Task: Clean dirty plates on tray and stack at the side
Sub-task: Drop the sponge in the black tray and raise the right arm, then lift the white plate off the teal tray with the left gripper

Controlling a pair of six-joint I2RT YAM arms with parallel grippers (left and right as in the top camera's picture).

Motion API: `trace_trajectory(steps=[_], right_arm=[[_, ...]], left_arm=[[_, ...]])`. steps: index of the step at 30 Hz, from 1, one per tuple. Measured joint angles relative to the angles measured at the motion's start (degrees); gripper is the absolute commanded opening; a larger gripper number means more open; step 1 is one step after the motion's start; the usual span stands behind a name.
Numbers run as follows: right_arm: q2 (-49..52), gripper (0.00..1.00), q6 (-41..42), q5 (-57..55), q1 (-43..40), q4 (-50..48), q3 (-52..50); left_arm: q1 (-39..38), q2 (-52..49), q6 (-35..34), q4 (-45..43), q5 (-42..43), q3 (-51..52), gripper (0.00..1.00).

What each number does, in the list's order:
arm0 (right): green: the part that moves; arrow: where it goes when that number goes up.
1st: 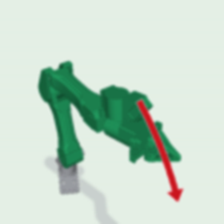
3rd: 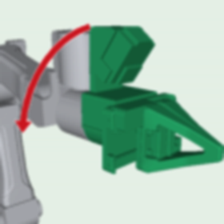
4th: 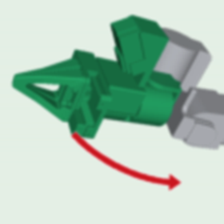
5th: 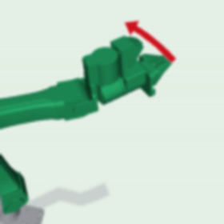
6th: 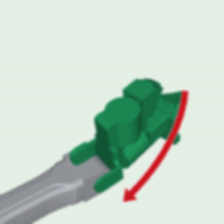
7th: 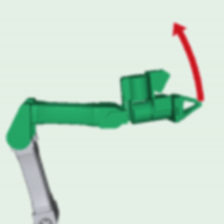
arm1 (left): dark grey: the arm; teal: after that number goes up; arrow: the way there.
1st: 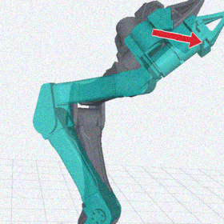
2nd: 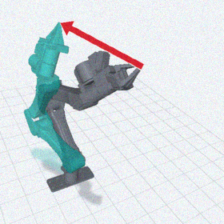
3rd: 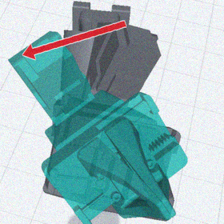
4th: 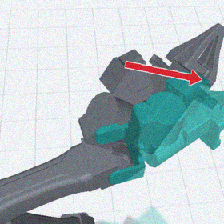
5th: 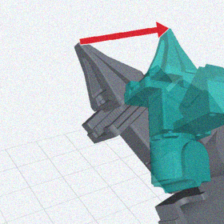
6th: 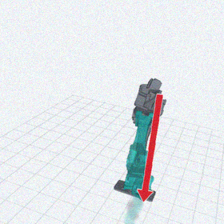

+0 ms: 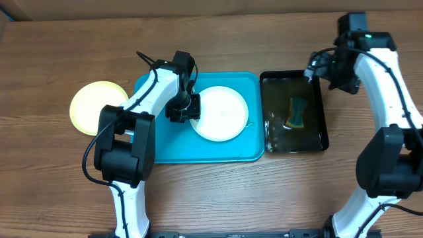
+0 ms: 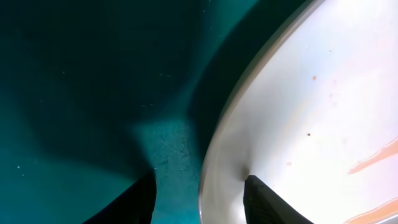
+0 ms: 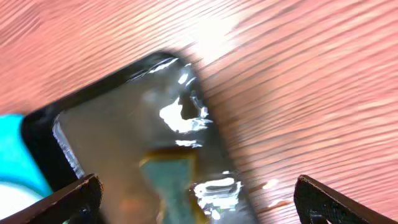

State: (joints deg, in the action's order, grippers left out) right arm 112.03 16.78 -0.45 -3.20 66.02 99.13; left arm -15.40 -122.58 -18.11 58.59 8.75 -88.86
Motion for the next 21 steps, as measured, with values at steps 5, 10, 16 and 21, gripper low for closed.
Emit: trace_trajectory(steps=[5,10,16,21], right_arm=[[0.0,1.0,0.1,-0.7,-1.2,-0.9,0.0],[0.0,1.0,0.1,-0.6,-0.9,-0.9,0.0],[0.0,1.0,0.2,-0.6,-0.9,-0.9,0.0],[0.0,1.0,0.2,-0.7,-0.9,-0.9,0.0]], left_arm=[[0.0,0.0,-0.8,-0.1,-0.6,0.0,0.17],[0.0,0.2,-1.2,-0.1,-1.3,-0.2,0.04],[0.0,0.2,-1.2,0.5,-1.3,-0.5,0.04],[0.0,0.4,-1.3,2.1,-1.7,-0.8,0.04]])
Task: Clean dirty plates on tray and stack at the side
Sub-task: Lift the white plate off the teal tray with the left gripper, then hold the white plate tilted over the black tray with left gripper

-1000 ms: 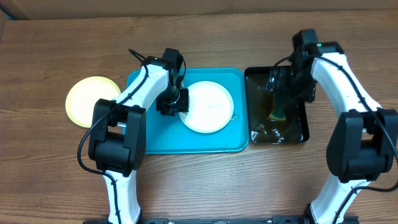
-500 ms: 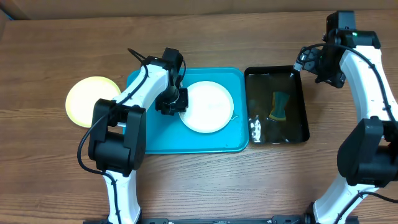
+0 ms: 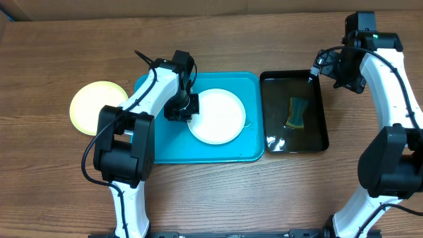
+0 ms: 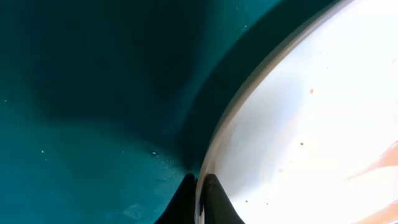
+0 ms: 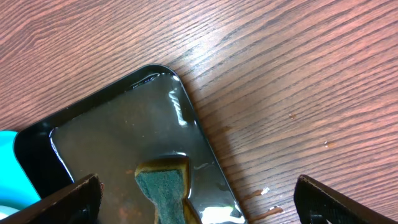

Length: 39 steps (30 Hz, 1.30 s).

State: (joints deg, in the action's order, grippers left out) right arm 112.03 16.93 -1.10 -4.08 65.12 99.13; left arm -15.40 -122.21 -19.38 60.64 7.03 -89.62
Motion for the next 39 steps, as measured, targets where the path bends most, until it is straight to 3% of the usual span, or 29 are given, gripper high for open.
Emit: trace_trajectory(steps=[5,14,19,31,39], right_arm=[[0.0,1.0,0.0,0.0,0.0,0.0,0.0],[0.0,1.0,0.0,0.0,0.0,0.0,0.0],[0.0,1.0,0.0,0.0,0.0,0.0,0.0],[0.0,1.0,0.0,0.0,0.0,0.0,0.0],[0.0,1.0,0.0,0.0,0.0,0.0,0.0]], left_arm=[[0.0,3.4,-0.1,0.0,-1.1,0.0,0.04],[-0.6,18.6,-2.9,-0.2,-5.0,-0.2,0.04],[-3.3,19.6,-4.5,1.7,-7.4,-2.1,0.04],[-15.7,19.6,-9.9,-2.9,-14.4,-3.4,0.04],[-28.1,19.6,-11.6,-5.8,-29.0,-3.5,0.04]])
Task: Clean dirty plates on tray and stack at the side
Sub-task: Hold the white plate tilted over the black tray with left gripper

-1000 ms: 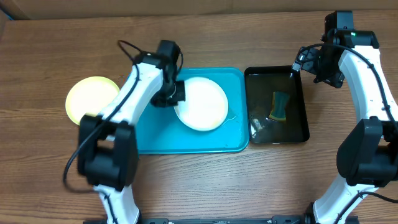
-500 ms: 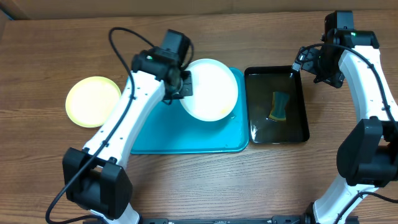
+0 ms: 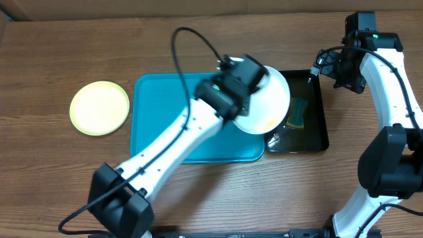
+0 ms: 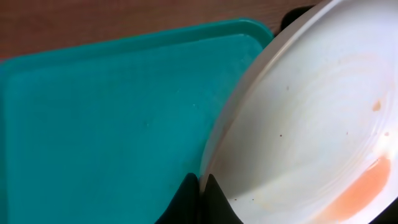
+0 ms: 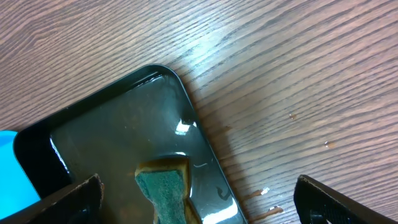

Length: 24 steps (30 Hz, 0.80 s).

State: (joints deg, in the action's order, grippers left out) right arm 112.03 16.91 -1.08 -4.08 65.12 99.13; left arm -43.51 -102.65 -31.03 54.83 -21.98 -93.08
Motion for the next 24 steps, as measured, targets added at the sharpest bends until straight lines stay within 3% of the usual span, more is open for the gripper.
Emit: trace_trajectory(steps=[6,24], right_arm=[[0.0,1.0,0.0,0.0,0.0,0.0,0.0],[0.0,1.0,0.0,0.0,0.0,0.0,0.0]], left_arm=[[-6.3,0.0,-0.3,-1.2,-12.0,0.0,0.04],[-17.6,-3.0,2.8,-7.1,-33.6,-0.1,0.04]])
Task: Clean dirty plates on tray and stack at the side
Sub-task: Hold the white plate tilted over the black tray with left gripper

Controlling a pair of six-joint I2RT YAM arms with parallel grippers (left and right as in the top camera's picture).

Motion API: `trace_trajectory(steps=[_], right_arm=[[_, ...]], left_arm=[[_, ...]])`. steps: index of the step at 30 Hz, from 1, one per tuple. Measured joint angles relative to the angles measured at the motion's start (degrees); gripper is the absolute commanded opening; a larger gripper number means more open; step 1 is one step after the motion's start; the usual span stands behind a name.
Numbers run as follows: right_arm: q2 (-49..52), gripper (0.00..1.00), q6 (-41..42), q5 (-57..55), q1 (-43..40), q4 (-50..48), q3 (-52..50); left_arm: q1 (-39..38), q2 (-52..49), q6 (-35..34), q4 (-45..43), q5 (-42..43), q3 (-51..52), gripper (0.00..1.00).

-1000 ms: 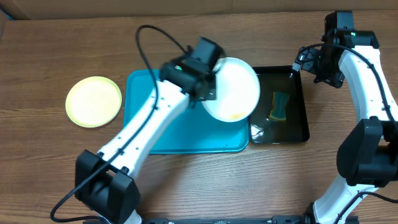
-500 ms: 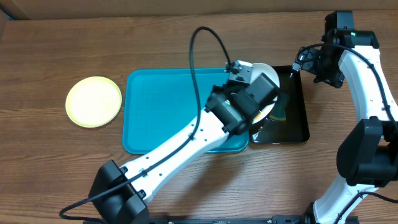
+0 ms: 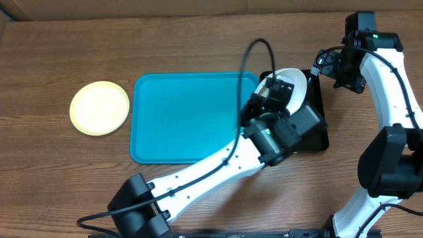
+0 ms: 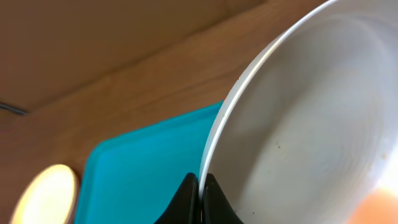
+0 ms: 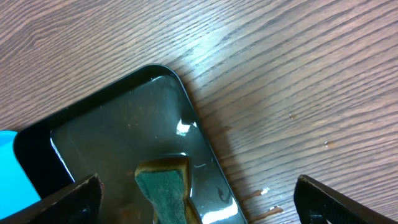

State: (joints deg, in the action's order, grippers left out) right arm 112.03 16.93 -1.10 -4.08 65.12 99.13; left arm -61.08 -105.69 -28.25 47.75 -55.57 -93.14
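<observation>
A white plate [image 3: 295,82] with an orange smear hangs tilted above the black water basin [image 3: 322,125]. My left gripper [image 4: 200,186] is shut on its rim, and the plate [image 4: 311,118] fills the right half of the left wrist view. The teal tray [image 3: 192,116] has nothing on it. A yellow plate [image 3: 99,108] lies on the table left of the tray. My right gripper [image 5: 198,190] stands open above the basin's far right corner. A green and yellow sponge [image 5: 163,186] lies in the basin's water [image 5: 112,130]; my left arm hides it in the overhead view.
My left arm [image 3: 218,165] stretches diagonally from the front edge across the tray's right front corner to the basin. Bare wooden table [image 3: 59,178] surrounds tray and basin. Water drops [image 5: 267,193] lie on the wood beside the basin.
My left gripper has carried the white plate from over the tray's right edge to over the basin, and the plate is tipped more steeply. The right gripper has not moved.
The white plate first lay on the tray with my left gripper open around its left rim. The gripper then shut on the rim. Later the plate hung over the tray's right edge, and it is now over the basin. My right gripper stayed open near the basin's far corner.
</observation>
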Motion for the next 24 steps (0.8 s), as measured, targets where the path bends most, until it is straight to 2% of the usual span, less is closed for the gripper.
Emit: trace_trajectory(steps=[7,16,19,24], right_arm=[[0.0,1.0,0.0,0.0,0.0,0.0,0.0],[0.0,1.0,0.0,0.0,0.0,0.0,0.0],[0.0,1.0,0.0,0.0,0.0,0.0,0.0],[0.0,1.0,0.0,0.0,0.0,0.0,0.0]], left_arm=[[-3.0,-1.5,2.2,-2.6,-6.7,0.0,0.04],[-2.9,-1.5,2.9,-4.1,-7.8,0.0,0.04],[-1.6,-1.5,2.7,-4.1,-3.1,0.0,0.04],[4.7,-1.5,-0.5,-1.9,10.2,0.0,0.04]])
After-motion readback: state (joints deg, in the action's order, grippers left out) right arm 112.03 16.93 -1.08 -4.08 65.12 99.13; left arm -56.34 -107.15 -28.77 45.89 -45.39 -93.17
